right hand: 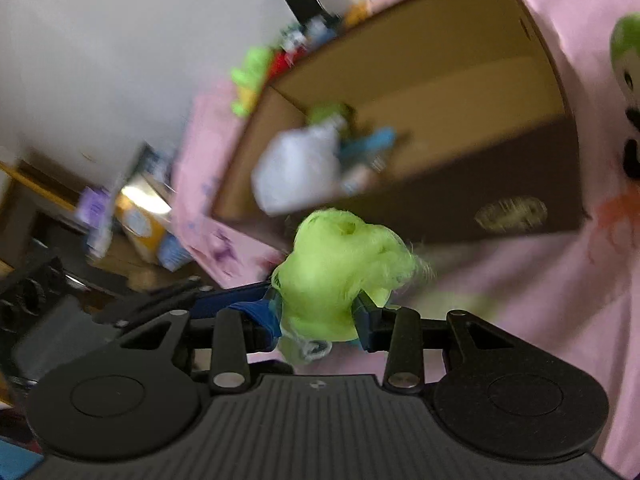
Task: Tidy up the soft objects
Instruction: 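Carry the lime-green cloth in the right gripper toward the box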
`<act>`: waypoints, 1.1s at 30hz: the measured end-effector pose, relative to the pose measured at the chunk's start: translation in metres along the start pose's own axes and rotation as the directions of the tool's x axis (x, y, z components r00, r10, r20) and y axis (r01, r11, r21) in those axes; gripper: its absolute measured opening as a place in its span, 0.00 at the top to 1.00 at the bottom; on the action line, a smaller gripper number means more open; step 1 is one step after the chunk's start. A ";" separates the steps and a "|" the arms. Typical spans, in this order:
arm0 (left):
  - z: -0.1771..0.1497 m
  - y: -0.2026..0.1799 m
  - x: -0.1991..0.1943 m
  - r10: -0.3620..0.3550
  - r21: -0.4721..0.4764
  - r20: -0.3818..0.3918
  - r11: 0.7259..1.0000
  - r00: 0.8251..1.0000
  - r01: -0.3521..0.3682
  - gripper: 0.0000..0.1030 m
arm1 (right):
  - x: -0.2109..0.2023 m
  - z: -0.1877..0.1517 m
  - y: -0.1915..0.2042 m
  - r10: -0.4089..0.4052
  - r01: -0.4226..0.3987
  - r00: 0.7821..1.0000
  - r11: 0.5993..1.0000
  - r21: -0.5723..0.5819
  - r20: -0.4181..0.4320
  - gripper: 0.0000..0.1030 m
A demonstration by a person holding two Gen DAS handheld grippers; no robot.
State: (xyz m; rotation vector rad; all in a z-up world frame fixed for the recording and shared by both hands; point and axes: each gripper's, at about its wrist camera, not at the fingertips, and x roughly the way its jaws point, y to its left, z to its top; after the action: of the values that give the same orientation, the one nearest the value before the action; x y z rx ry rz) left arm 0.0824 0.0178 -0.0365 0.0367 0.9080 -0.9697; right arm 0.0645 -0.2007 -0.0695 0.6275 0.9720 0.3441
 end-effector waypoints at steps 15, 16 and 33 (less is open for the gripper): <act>-0.025 0.014 0.015 0.039 0.035 -0.109 0.999 0.993 -0.036 0.35 | -0.022 -0.006 -0.025 -0.275 0.268 0.958 0.959 0.093 0.083 0.81; -0.024 0.015 0.016 0.043 0.040 -0.112 0.998 0.993 -0.039 0.35 | -0.027 -0.006 -0.028 -0.288 0.277 0.953 0.954 0.117 0.094 0.81; 0.003 -0.011 -0.009 -0.038 0.199 -0.071 0.979 0.997 0.051 0.35 | -0.067 -0.022 -0.045 -0.263 0.196 0.931 0.944 0.264 0.251 0.84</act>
State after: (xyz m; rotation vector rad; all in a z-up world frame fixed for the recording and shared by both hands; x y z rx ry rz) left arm 0.0744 0.0164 -0.0241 0.2225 0.8720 -1.1047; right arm 0.0102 -0.2644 -0.0631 0.7460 0.8041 -0.0741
